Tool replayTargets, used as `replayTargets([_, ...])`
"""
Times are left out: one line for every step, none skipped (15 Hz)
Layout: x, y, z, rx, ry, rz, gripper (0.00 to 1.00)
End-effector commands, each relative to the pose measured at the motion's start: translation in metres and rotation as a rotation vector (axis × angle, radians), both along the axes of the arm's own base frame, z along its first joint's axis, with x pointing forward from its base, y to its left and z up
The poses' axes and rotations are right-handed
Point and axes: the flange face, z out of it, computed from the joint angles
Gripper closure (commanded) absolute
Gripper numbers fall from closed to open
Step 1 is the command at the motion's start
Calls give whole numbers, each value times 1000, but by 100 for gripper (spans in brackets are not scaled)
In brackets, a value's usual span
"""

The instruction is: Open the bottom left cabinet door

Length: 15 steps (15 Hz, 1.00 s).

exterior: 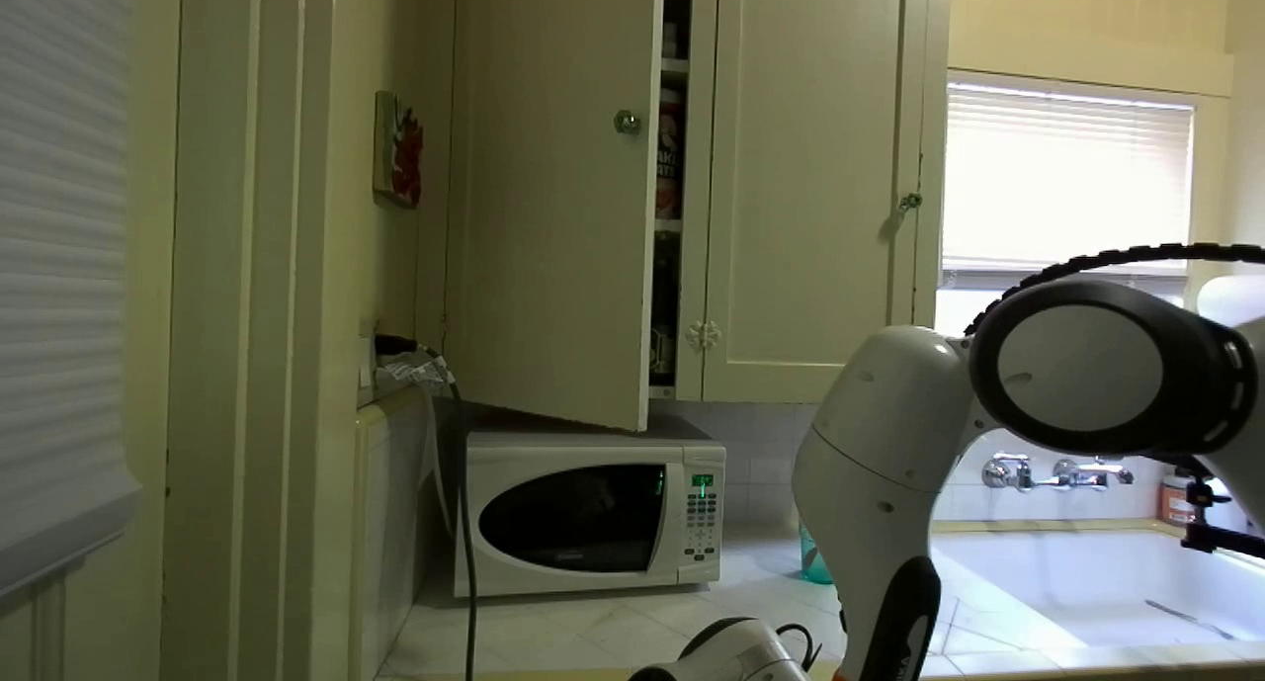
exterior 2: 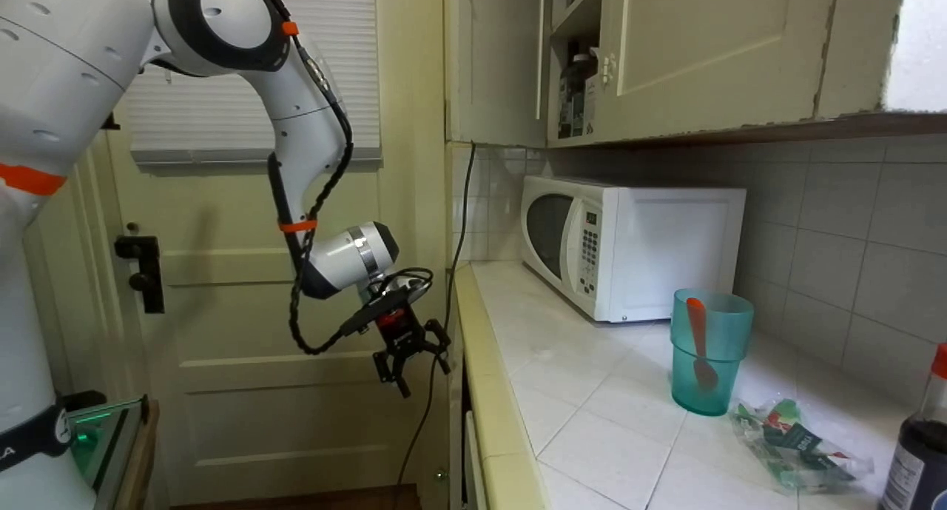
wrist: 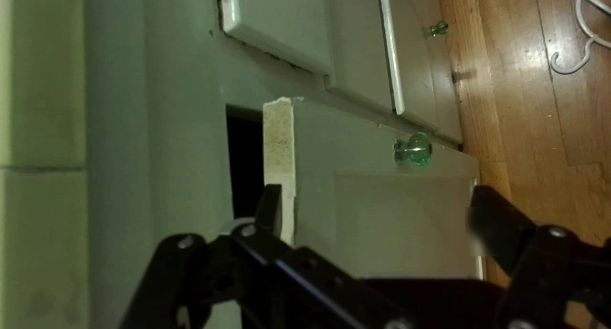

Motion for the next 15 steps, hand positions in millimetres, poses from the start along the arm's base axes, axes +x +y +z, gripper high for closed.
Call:
replayTargets([5,-11,-6,2,-44,-48,0])
replayTargets([6,-14,-6,3,-49,-57,0])
replayTargets([7,-16,-7,2,-50,-66,0])
replayTargets([8,-19,-8,2,-51,-74,0])
replayTargets([9,-22,-9,5,-50,-81,0])
replayTargets([10,-25,-9,7,-51,-89,0])
replayTargets([12,-29,-10,9,-48,-98,0])
replayTargets([14,-32,-11,11,-45,-103,0])
replayTargets([17,-36,-12,13,-42,-109,0])
replayTargets([19,-40,-13,13,-41,-118,0])
replayTargets([21,-44,-14,14,-40,-125,0])
replayTargets([23,-46,-15,15,-37,-130,0])
replayTargets([23,-46,-17,15,-30,-130,0])
replayTargets([24,-47,-21,14,-22,-127,0])
replayTargets([23,-45,-23,17,-7,-123,0])
